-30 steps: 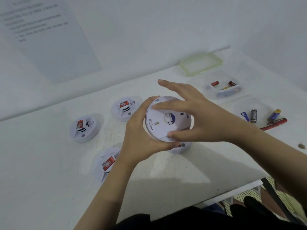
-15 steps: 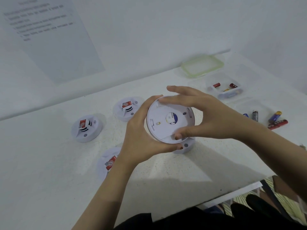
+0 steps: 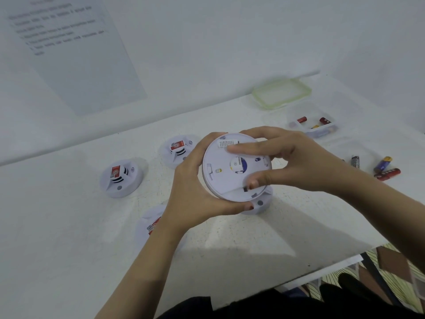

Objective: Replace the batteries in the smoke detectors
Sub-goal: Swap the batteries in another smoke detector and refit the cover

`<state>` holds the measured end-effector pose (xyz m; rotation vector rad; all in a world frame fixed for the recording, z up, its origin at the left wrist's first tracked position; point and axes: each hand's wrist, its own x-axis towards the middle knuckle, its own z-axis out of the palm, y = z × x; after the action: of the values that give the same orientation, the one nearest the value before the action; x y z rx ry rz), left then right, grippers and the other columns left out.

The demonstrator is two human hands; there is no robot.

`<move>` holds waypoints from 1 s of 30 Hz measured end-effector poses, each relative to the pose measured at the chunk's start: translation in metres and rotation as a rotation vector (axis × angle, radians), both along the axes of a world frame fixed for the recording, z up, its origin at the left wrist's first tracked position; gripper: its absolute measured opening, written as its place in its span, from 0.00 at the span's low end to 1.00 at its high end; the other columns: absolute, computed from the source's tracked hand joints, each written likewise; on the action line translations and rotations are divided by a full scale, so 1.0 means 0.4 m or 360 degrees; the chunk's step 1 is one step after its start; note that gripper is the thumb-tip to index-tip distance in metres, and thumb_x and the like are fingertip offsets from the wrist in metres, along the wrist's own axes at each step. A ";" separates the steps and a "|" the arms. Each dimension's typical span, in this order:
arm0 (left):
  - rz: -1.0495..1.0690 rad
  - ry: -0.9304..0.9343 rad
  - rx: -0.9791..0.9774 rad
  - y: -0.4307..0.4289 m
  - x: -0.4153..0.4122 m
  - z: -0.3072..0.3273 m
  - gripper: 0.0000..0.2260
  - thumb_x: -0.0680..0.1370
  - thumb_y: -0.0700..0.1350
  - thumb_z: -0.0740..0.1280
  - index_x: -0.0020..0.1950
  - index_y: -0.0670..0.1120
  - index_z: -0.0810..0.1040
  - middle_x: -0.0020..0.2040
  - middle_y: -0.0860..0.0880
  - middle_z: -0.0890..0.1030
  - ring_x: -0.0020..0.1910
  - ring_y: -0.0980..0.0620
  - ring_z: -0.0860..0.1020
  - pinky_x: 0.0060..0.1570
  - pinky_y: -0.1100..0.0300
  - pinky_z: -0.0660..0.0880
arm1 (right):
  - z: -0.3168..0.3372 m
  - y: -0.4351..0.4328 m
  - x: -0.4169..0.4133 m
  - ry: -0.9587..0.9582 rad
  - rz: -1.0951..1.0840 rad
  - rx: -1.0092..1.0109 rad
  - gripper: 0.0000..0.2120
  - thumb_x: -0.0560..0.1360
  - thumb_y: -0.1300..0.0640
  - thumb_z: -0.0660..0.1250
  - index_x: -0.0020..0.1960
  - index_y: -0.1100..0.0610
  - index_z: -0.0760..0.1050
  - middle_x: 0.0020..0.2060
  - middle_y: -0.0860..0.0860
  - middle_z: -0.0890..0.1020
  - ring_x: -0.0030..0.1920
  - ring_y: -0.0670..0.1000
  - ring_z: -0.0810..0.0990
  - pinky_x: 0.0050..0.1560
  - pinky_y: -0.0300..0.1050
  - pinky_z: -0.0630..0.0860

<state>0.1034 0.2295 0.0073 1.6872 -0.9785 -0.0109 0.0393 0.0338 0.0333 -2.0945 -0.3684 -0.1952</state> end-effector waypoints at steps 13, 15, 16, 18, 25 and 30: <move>-0.0008 -0.0030 0.0006 0.003 0.013 0.011 0.38 0.56 0.41 0.83 0.65 0.45 0.73 0.58 0.57 0.79 0.59 0.57 0.77 0.54 0.69 0.73 | 0.019 0.013 -0.006 -0.0455 -0.0216 -0.0578 0.29 0.66 0.40 0.72 0.63 0.52 0.76 0.69 0.50 0.71 0.67 0.45 0.71 0.59 0.46 0.75; 0.0006 -0.0030 0.0003 0.002 0.014 0.011 0.38 0.57 0.41 0.83 0.64 0.48 0.72 0.57 0.60 0.79 0.59 0.58 0.77 0.54 0.70 0.72 | 0.028 0.013 -0.003 -0.0573 -0.0275 -0.0738 0.28 0.67 0.38 0.71 0.61 0.53 0.78 0.70 0.50 0.70 0.63 0.48 0.75 0.53 0.52 0.77; 0.0009 -0.0032 -0.0002 0.001 0.013 0.012 0.38 0.57 0.41 0.83 0.64 0.50 0.72 0.57 0.60 0.79 0.59 0.58 0.77 0.54 0.70 0.72 | 0.031 0.013 -0.001 -0.0625 -0.0288 -0.0807 0.28 0.67 0.37 0.71 0.59 0.54 0.78 0.69 0.51 0.71 0.61 0.50 0.75 0.51 0.53 0.77; 0.0014 -0.0039 -0.0018 0.001 0.013 0.010 0.39 0.57 0.42 0.83 0.64 0.52 0.72 0.57 0.62 0.78 0.59 0.58 0.77 0.55 0.69 0.72 | 0.035 0.012 0.003 -0.0708 -0.0299 -0.0918 0.27 0.67 0.38 0.72 0.57 0.56 0.79 0.67 0.53 0.72 0.61 0.53 0.75 0.52 0.54 0.75; 0.0044 -0.0114 0.0000 0.000 0.019 0.000 0.40 0.56 0.48 0.84 0.65 0.50 0.71 0.59 0.63 0.77 0.59 0.61 0.76 0.56 0.71 0.71 | 0.032 0.024 0.009 -0.0851 -0.0409 -0.1073 0.26 0.66 0.38 0.72 0.50 0.60 0.81 0.63 0.57 0.75 0.59 0.57 0.75 0.60 0.48 0.65; 0.0144 -0.0205 0.0084 0.001 0.018 -0.014 0.42 0.56 0.51 0.83 0.66 0.42 0.73 0.60 0.55 0.78 0.59 0.57 0.77 0.57 0.66 0.74 | 0.025 0.033 0.012 -0.0899 -0.0469 -0.1052 0.27 0.64 0.37 0.72 0.46 0.61 0.80 0.60 0.56 0.77 0.57 0.54 0.75 0.63 0.51 0.63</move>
<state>0.1105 0.2297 0.0016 1.7967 -1.0034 0.1343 0.0439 0.0472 0.0431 -2.7223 -0.5016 -0.9616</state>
